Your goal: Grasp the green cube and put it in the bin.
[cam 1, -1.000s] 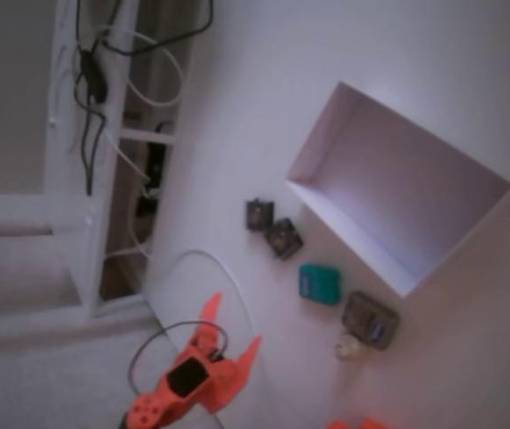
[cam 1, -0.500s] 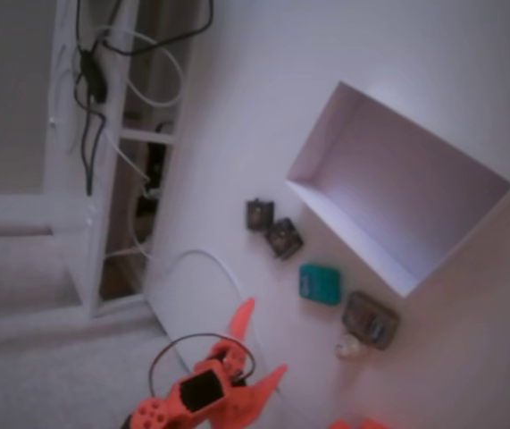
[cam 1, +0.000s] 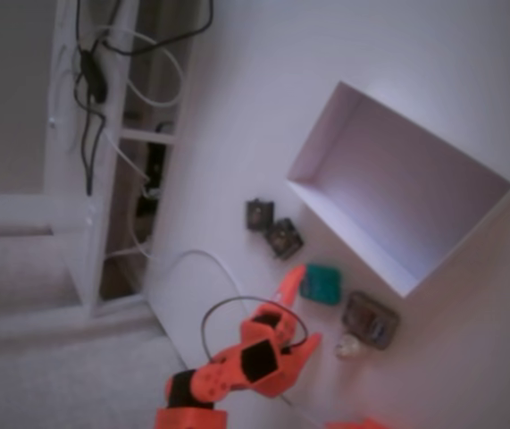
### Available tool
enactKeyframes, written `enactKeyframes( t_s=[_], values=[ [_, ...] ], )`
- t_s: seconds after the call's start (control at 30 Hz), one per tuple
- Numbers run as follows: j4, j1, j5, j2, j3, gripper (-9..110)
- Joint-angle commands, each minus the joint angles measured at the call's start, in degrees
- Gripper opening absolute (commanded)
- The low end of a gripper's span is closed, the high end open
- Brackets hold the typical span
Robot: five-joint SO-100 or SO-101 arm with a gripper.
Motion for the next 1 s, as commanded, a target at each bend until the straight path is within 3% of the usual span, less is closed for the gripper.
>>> enactKeyframes(
  t_s=[0.0, 0.3, 0.97],
  values=[
    [-2.37, 1.41, -0.53, -0.97, 0.26, 47],
    [-6.42, 5.10, -0.79, -5.80, -0.26, 47],
    [-2.46, 5.01, -0.70, -18.11, -14.24, 40]
  ],
)
